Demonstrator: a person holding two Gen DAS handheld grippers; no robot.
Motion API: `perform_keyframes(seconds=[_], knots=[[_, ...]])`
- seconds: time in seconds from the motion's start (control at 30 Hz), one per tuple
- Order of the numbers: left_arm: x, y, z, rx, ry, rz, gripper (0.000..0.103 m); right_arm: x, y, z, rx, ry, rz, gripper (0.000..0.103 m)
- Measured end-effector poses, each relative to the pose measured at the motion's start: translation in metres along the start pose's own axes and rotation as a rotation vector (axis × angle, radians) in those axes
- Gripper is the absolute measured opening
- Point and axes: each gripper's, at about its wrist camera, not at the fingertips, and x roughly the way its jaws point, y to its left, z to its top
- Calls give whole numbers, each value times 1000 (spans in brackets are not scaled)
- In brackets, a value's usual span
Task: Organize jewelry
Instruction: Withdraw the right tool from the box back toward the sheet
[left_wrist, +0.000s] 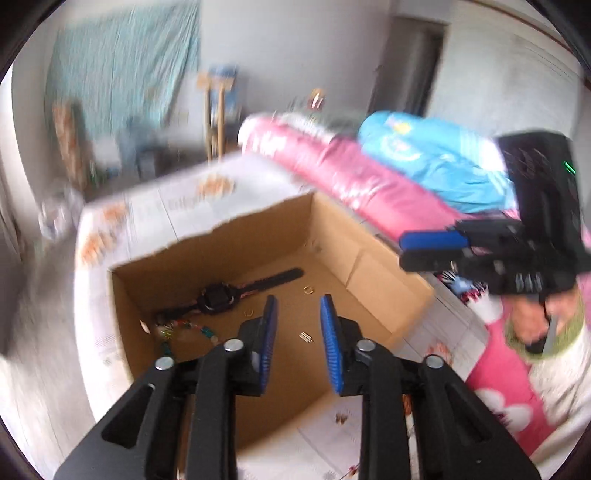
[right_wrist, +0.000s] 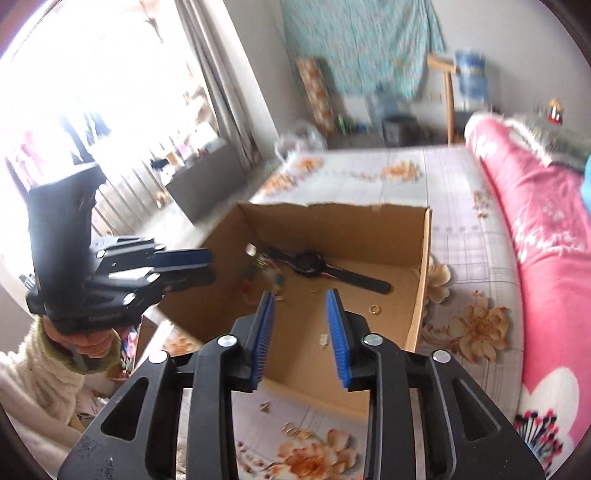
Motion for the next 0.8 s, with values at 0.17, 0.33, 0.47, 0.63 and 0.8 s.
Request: perform_keyframes(seconds=[0.17, 0.33, 0.47, 0.63, 0.8], knots=[[-31, -33, -74, 31, -87, 45, 30, -29, 21, -65, 37, -97, 42, 33], [2, -57, -130, -30, -7, 8, 35, 4, 30, -129, 138, -27, -11, 33], [42, -63, -143, -14, 68, 43, 35, 40, 31, -163, 189, 69, -107, 35], [71, -64, -141, 6, 82, 68, 35, 50, 26, -167, 241, 84, -128, 33], [89, -68, -140, 22, 123, 85, 35, 55, 21, -170, 256, 103, -107, 31]])
